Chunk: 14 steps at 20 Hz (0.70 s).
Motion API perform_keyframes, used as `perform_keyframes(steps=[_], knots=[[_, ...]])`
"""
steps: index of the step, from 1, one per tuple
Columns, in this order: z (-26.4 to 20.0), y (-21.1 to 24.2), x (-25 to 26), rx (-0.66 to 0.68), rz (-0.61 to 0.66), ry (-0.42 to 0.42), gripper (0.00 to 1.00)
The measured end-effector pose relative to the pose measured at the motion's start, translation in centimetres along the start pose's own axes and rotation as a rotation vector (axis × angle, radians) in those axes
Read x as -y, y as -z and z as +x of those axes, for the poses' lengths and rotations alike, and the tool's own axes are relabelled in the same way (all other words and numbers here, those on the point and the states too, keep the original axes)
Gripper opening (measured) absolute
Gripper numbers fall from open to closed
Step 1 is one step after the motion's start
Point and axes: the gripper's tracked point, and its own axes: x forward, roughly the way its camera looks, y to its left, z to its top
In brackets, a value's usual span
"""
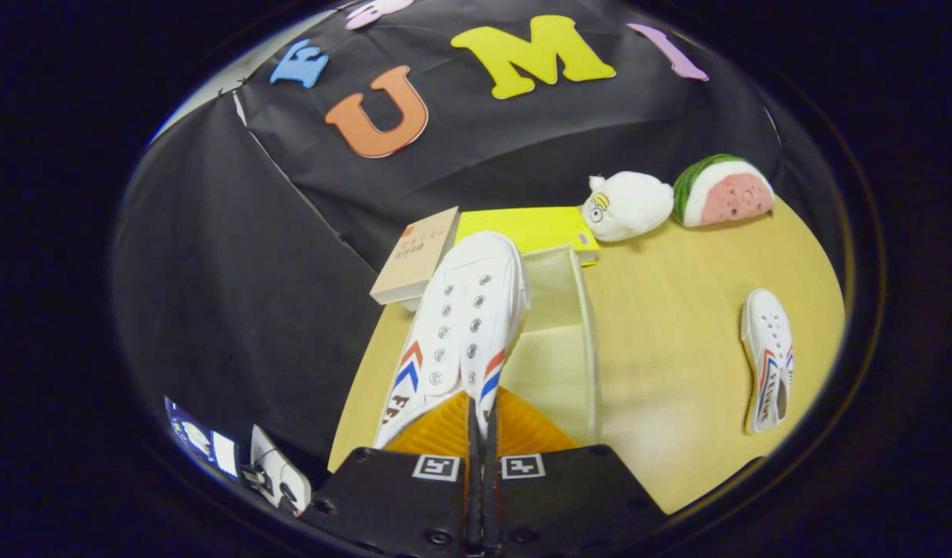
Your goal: Open the storage box then place both shoes into the box .Put the left shoe in first, then the right shoe, with the right side of both shoes facing outward in a uniform manner.
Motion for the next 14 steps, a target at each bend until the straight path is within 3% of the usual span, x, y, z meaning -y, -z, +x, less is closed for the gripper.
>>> perform_keyframes(steps=[7, 14], knots=[[6.5, 3.9, -0.4, -0.104, -0.031, 0.134, 0.06], [9.0, 6.9, -0.3, -0.219, -0.031, 0.230, 0.09]])
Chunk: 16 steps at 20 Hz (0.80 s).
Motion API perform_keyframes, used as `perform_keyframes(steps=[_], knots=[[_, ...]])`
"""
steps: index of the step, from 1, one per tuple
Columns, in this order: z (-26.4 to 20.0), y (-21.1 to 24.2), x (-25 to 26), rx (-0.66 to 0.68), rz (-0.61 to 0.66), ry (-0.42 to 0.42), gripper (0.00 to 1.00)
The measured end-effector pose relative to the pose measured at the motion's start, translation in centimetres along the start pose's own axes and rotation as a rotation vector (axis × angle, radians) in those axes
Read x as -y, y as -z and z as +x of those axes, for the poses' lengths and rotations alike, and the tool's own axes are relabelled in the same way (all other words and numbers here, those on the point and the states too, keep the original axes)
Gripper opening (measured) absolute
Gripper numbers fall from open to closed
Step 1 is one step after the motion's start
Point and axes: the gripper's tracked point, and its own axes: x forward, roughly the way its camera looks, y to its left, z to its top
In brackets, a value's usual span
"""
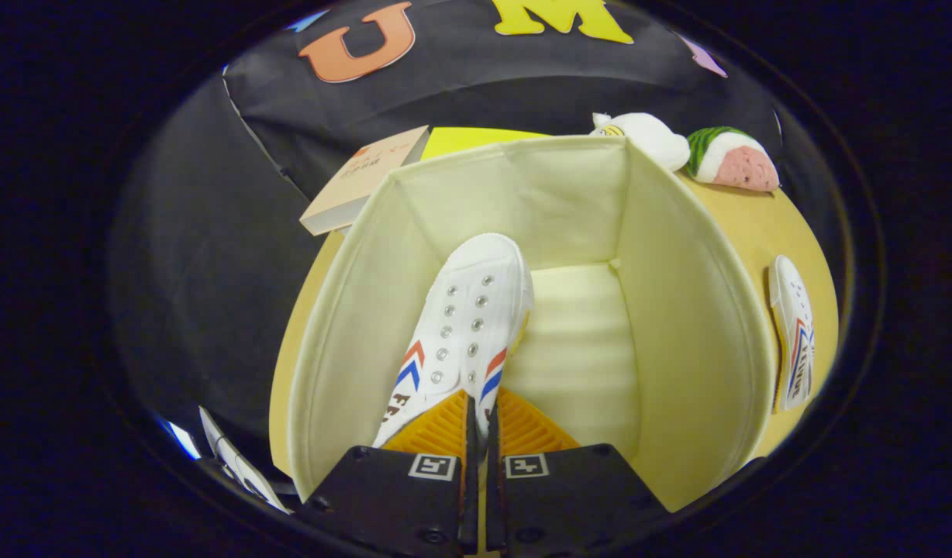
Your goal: Open the storage box then place both shoes into the box .Put the left shoe in first, then the right shoe, with the right side of both shoes facing outward in a uniform manner.
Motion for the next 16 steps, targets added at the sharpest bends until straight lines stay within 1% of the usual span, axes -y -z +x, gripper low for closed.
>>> perform_keyframes(steps=[1, 2, 3, 5, 6, 7, 9, 10, 12, 13, 14, 16], knots=[[0.4, 0.2, -0.3, -0.008, 0.000, -0.015, 0.11], [0.6, 0.3, -0.3, -0.012, 0.005, -0.011, 0.13], [0.8, 0.1, -0.3, -0.005, 0.006, -0.026, 0.17], [-0.2, -0.3, -0.6, 0.025, -0.011, -0.061, 0.21], [-0.8, -0.5, -0.4, 0.046, -0.014, -0.065, 0.25], [-1.7, -0.7, -0.2, 0.073, -0.014, -0.082, 0.39], [-4.1, -1.1, 0.2, 0.131, -0.024, -0.121, 0.51], [-5.4, -1.4, 0.7, 0.168, -0.033, -0.126, 0.55], [-8.1, -1.7, 1.6, 0.233, -0.069, -0.122, 0.69], [-9.5, -1.7, 2.0, 0.269, -0.095, -0.121, 0.81], [-11.0, -1.7, 2.4, 0.309, -0.120, -0.125, 0.89], [-13.8, -1.8, 3.7, 0.385, -0.163, -0.102, 0.94]])
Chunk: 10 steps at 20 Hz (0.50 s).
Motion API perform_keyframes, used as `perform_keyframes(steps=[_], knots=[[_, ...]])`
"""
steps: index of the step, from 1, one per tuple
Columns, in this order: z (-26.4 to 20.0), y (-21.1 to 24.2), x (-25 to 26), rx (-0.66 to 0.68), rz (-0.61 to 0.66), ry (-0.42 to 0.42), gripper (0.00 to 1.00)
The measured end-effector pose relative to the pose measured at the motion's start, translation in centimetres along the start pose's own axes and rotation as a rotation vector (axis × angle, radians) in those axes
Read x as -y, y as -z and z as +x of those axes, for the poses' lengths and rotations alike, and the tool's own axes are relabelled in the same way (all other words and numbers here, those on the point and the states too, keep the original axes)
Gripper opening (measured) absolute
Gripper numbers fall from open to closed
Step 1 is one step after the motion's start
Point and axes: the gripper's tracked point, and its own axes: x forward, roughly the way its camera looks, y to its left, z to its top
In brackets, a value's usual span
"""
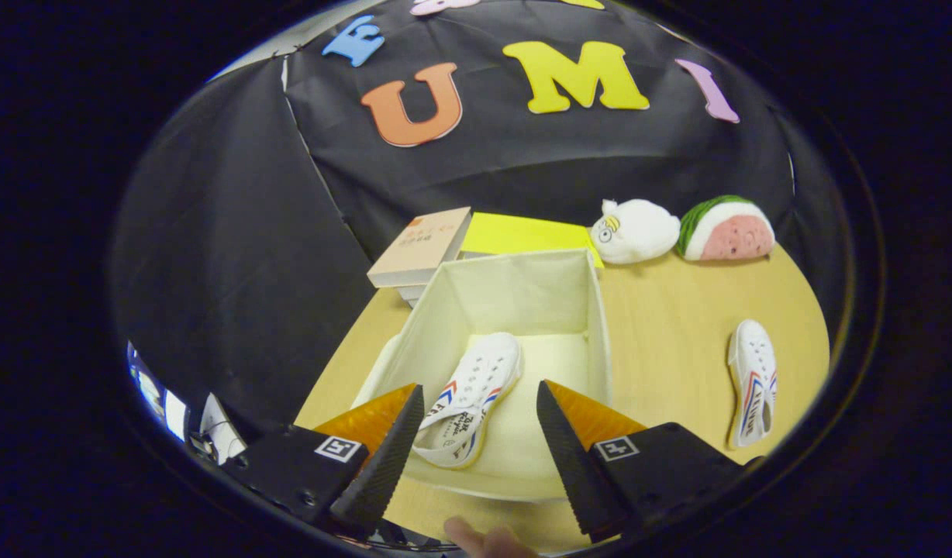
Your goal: Open the storage box then place both shoes into the box .Put the left shoe in first, then the right shoe, with the right side of both shoes facing outward in a uniform manner.
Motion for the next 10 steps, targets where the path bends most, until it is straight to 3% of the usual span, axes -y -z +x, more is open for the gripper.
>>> perform_keyframes(steps=[4, 10], knots=[[-4.9, -1.2, 3.1, 0.100, -0.084, 0.064, 0.96], [-8.2, -1.6, 10.9, 0.153, -0.071, 0.132, 0.97]])
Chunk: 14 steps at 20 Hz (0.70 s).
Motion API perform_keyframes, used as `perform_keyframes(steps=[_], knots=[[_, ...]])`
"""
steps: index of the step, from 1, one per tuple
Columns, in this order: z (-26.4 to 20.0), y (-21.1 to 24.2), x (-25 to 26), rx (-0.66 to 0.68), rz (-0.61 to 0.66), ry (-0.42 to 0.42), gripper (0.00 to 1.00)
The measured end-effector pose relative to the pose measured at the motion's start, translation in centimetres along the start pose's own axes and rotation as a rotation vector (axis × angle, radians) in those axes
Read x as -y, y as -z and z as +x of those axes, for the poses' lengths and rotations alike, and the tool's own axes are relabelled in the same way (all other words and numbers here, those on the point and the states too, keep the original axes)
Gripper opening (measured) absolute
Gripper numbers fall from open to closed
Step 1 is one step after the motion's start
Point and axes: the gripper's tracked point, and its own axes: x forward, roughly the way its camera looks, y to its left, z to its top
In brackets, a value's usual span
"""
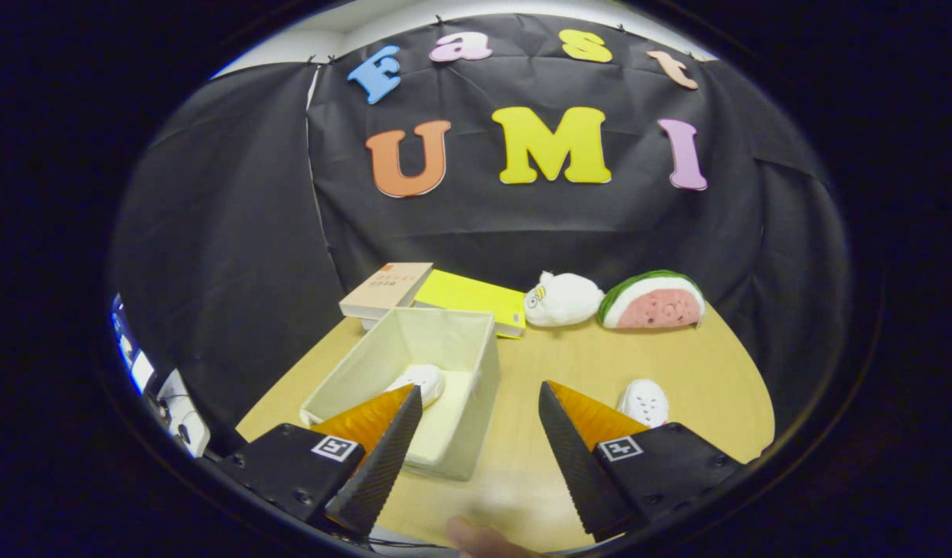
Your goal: Open the storage box then place both shoes into the box .Put the left shoe in first, then the right shoe, with the right side of both shoes facing outward in a uniform manner.
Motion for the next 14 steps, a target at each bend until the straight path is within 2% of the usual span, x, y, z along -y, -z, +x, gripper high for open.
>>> perform_keyframes(steps=[5, 14], knots=[[-0.4, 1.8, 7.5, 0.000, 0.057, 0.049, 0.97], [4.0, 5.8, 18.8, -0.102, 0.067, 0.164, 0.98]])
